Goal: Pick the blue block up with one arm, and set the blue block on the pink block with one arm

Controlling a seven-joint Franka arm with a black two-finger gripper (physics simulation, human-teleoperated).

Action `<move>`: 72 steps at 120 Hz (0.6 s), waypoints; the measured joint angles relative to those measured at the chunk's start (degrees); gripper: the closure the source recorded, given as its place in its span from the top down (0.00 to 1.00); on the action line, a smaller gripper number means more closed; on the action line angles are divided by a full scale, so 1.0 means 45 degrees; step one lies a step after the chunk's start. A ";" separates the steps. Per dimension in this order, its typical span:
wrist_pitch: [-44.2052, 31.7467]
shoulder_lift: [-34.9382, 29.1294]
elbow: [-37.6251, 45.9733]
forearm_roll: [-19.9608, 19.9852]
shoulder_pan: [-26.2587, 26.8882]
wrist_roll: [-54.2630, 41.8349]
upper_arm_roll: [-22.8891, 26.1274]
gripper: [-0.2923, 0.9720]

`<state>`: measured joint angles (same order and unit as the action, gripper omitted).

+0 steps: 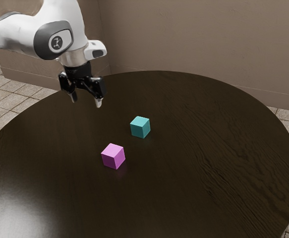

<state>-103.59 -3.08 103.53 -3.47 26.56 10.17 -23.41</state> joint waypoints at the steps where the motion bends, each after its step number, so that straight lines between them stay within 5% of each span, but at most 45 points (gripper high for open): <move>1: -0.0108 0.0115 0.0034 -0.0003 -0.0343 -0.0011 0.0308 0.75; 11: -0.1123 0.1029 0.0350 0.0011 -0.2039 -0.0109 0.1846 0.75; 32: -0.3614 0.2946 0.1119 0.0769 -0.2927 -0.0383 0.2201 0.75; 56: -0.4356 0.6881 -0.3255 0.1848 -0.3200 -0.0608 0.2423 0.75; 72: -0.3523 0.8446 -0.5634 0.1590 -0.4868 -0.0637 0.4256 0.75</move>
<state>-119.44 34.92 78.17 3.68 4.66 7.30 -4.25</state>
